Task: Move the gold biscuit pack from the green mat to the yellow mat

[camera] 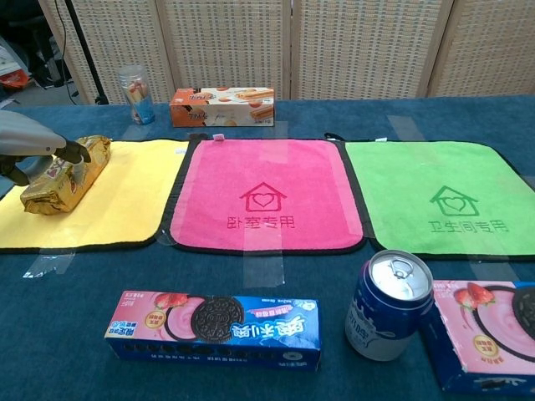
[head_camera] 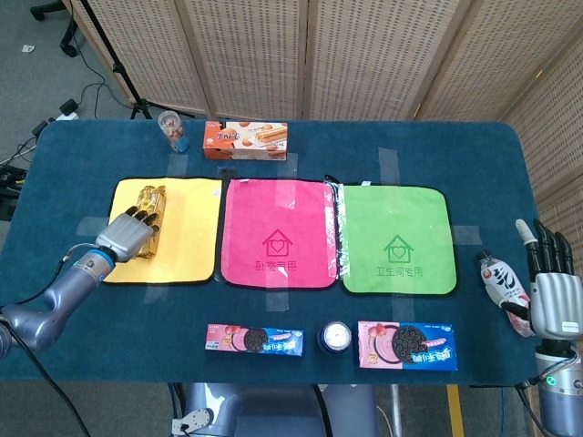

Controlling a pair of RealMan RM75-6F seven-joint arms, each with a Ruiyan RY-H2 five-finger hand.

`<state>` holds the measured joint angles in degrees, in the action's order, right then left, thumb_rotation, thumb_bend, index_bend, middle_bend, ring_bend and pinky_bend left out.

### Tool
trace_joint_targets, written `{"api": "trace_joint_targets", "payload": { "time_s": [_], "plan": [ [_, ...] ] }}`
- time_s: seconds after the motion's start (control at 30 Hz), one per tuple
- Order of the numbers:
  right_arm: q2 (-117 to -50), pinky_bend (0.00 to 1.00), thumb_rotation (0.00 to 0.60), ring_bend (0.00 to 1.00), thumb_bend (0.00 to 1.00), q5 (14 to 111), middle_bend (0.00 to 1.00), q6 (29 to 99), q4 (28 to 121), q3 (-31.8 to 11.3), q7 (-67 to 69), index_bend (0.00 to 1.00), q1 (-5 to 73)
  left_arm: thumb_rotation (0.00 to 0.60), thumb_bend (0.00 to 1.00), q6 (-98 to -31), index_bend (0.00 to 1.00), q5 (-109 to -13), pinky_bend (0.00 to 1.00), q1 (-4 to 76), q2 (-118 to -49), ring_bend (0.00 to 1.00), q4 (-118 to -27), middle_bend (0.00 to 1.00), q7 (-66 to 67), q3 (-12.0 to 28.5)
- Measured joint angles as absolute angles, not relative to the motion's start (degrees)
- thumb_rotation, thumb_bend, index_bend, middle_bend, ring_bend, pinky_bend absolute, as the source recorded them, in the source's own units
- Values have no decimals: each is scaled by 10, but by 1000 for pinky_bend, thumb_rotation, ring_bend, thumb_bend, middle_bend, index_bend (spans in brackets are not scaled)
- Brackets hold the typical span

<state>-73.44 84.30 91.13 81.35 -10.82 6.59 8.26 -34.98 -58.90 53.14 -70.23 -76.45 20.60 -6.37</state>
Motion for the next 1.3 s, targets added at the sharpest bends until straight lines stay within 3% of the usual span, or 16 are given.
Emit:
{"api": "trace_joint_targets", "payload": {
  "time_s": [0.27,0.33,0.4,0.43,0.5,0.63,1.07,1.3],
  "plan": [
    [-731,0,600,0,0,849,0,916,817,-107,72,0,81,600,976,-425,308,-669,113,498,-657,120,-811,133,121,-34],
    [-730,0,600,0,0,852,0,918,818,-106,73,0,80,600,760,-453,306,-686,63,486,-649,60,-816,82,102,-29],
    [-729,0,600,0,0,855,0,919,820,-105,74,0,79,600,282,-495,280,-709,4,469,-644,1,-816,14,83,-24],
    [-729,0,600,0,0,856,0,920,820,-104,75,0,79,600,109,-515,250,-719,0,461,-643,0,-815,2,75,-22],
    [-728,0,600,0,0,859,0,921,822,-102,75,0,78,600,5,-565,172,-739,0,440,-644,0,-811,0,54,-17],
    [-726,0,600,0,0,868,0,922,826,-96,75,0,78,600,0,-650,0,-757,0,386,-647,0,-809,0,-4,-5],
    [-705,0,600,0,0,879,0,907,865,-72,29,0,70,600,0,-833,0,-739,0,208,-674,0,-842,0,-72,2],
    [-708,0,600,0,0,885,0,915,867,-70,5,0,66,600,0,-884,0,-700,0,131,-690,0,-849,0,-57,2]
  ]
}}
